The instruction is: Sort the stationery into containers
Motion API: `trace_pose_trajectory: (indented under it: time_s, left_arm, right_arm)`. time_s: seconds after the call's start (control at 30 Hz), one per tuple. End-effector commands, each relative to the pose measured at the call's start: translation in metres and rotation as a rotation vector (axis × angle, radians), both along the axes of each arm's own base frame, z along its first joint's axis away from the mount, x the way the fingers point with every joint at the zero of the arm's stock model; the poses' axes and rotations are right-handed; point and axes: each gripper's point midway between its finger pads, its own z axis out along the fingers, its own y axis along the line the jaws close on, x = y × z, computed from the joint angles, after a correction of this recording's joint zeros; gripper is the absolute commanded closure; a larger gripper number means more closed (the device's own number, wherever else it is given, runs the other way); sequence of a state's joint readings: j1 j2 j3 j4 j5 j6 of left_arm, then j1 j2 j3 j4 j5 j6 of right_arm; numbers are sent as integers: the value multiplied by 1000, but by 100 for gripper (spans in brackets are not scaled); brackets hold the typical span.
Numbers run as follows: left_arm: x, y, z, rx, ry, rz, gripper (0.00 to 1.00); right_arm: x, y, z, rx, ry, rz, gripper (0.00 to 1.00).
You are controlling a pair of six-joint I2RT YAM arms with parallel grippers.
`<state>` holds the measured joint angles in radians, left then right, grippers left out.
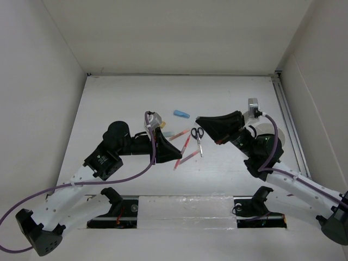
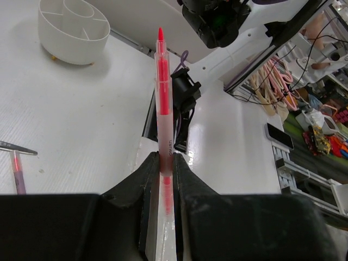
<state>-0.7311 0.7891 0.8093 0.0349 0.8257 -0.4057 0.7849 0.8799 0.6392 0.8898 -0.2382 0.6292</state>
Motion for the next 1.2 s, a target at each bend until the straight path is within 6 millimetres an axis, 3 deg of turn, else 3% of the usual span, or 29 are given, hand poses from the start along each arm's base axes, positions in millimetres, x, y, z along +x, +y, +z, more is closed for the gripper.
trace_pose_trajectory:
  time_s: [0.0,0.2,0.4,1.17]
  left_arm:
    - [-1,0,9,-30,-35,-11,100]
    - [-1,-2,8,-31,-34,-22,100]
    - [-5,-2,10,-39,-42,-43,100]
    - [-10,3,17,-58,-73,-51,100]
  right_arm:
    - [-28,-4,21,63,-107,69,100]
    - [-32,-8,16,79,-101,75,100]
    - [-22,-5,2,66,-59,51,100]
    - [-31,5,-2,95,-27,159,100]
